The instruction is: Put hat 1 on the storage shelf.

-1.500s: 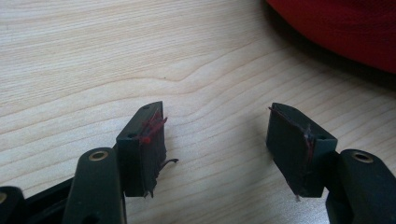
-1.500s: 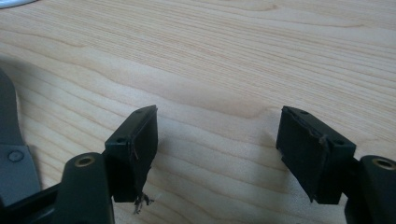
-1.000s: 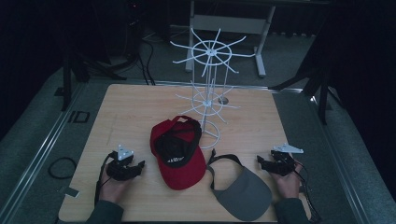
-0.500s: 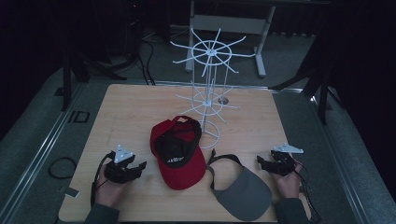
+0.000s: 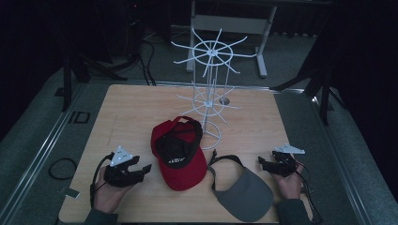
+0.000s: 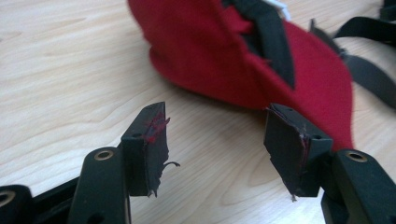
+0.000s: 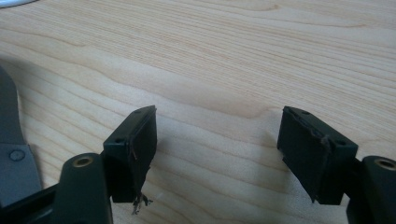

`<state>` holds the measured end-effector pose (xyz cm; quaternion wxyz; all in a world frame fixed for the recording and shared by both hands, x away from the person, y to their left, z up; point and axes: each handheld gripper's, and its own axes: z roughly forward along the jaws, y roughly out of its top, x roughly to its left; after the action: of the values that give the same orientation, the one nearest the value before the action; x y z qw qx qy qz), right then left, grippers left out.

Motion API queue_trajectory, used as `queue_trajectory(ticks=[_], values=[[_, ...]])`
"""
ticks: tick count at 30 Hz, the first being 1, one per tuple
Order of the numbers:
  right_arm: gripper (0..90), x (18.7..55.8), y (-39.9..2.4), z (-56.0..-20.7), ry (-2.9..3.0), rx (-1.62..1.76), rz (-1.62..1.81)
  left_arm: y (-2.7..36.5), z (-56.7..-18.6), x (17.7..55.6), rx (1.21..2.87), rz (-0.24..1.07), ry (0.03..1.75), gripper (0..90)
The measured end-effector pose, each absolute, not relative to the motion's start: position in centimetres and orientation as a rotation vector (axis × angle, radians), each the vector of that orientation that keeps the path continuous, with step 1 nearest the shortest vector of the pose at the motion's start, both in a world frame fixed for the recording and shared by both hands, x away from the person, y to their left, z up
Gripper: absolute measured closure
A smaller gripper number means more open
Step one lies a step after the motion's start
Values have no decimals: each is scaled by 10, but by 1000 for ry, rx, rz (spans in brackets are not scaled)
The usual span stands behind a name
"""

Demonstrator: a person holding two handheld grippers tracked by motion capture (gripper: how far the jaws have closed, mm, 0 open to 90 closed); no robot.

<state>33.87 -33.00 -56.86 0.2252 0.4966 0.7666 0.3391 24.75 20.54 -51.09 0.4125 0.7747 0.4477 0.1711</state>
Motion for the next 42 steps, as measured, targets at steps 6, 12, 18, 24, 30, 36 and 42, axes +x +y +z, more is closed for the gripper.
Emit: queue_trajectory(ticks=[6, 12, 18, 24, 30, 36, 42], values=[[285, 339, -330, -569, 2114, 1370, 935, 199, -504, 245, 1937, 409, 1089, 371], [285, 339, -330, -569, 2114, 1370, 935, 192, -502, 247, 1942, 360, 1082, 366], [285, 339, -330, -569, 2114, 1371, 936, 181, -504, 248, 1953, 303, 1071, 365], [285, 339, -330, -569, 2114, 1370, 936, 169, -512, 248, 1992, 268, 1072, 365], [285, 339, -330, -569, 2114, 1370, 936, 160, -524, 247, 2009, 192, 1073, 360], [285, 339, -330, -569, 2114, 1370, 936, 149, -534, 248, 2054, 151, 1068, 359], [285, 339, -330, -569, 2114, 1371, 937, 150, -536, 253, 2057, 200, 1118, 470]])
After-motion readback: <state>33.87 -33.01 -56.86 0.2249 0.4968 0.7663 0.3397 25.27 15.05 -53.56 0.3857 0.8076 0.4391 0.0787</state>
